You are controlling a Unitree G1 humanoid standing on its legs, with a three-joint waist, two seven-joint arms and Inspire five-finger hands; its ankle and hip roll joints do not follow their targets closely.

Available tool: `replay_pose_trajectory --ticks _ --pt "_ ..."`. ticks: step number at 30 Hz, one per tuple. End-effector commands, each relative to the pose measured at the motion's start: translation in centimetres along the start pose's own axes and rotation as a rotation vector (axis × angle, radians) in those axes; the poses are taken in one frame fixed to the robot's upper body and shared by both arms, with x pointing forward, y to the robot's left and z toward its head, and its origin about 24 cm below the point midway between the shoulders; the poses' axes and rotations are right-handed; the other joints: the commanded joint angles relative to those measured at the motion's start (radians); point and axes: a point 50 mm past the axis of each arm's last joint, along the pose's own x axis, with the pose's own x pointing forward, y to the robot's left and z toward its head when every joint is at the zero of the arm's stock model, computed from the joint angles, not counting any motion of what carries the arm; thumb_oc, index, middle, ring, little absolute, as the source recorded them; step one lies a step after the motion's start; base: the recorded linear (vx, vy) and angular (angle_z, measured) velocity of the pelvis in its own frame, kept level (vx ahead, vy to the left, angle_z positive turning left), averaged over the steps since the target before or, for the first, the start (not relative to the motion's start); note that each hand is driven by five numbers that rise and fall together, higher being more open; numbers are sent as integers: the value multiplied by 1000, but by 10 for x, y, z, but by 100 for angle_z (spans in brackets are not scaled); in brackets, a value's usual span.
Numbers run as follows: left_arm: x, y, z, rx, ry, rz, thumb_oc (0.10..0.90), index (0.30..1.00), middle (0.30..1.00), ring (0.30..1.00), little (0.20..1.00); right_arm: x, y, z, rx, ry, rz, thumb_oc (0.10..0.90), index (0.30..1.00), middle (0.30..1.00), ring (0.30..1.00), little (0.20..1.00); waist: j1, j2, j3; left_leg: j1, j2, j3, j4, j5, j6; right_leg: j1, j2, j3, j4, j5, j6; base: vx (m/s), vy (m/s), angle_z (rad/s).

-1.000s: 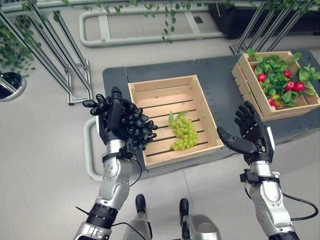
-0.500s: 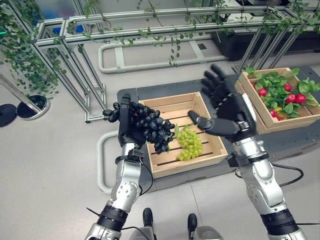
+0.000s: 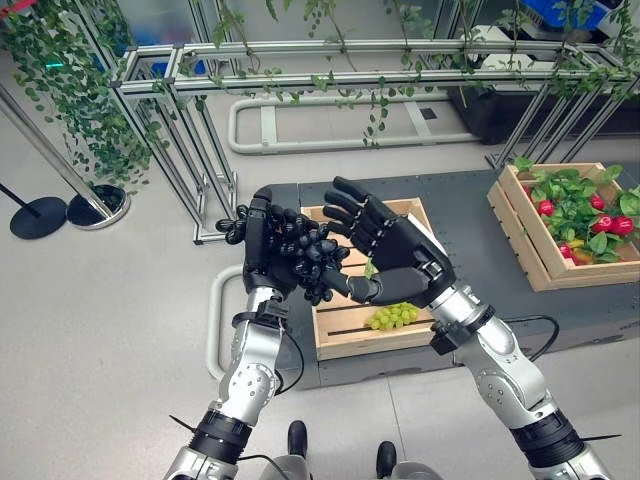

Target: Pick up the fruits from the basket on one side to the basket on the other side

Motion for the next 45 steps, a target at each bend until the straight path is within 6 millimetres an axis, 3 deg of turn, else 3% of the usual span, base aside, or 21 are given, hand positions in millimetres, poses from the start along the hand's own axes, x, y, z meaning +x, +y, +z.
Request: replay_pose_trajectory --ticks 1,14,18,21,27,36,45 --pt "7 -46 21 33 -127 -295 400 300 300 300 300 8 4 11 60 -118 84 800 900 900 900 900 20 3 -176 65 -1 -21 2 -147 -14 -47 -37 -22 1 38 12 0 0 0" --pt "4 -47 29 20 -137 -340 400 300 300 300 300 -1 7 -3 47 -24 97 800 900 900 900 900 17 7 -201 62 0 -20 2 -144 -14 -53 -41 -13 1 42 17 0 0 0" --pt "2 -50 30 4 -133 -375 400 300 300 300 300 -4 0 -5 -9 -24 -1 800 900 900 900 900 18 8 -204 59 0 -22 2 -143 -13 -57 -41 -11 1 45 17 0 0 0" --pt "1 -54 29 19 -140 -393 400 300 300 300 300 -3 -8 0 -38 -108 -166 800 900 900 900 900 16 13 -202 61 1 -20 2 -144 -11 -58 -40 -4 1 48 17 0 0 0" --pt "1 -58 39 51 -203 -366 400 300 300 300 300 -1 -8 16 -105 -235 -327 800 900 900 900 900 11 24 -201 58 -2 -19 2 -145 -6 -63 -39 12 1 49 18 0 0 0" --pt "-3 -51 69 88 -324 -323 400 300 300 300 300 -19 -14 33 -163 -295 -412 800 900 900 900 900 9 28 -203 46 -4 -26 2 -145 -6 -71 -42 12 1 47 20 0 0 0" --pt "-5 -57 79 89 -361 -368 400 300 300 300 300 -19 -10 27 -157 -198 -241 800 900 900 900 900 13 21 -208 40 -2 -29 2 -144 -9 -74 -45 2 1 44 20 0 0 0"
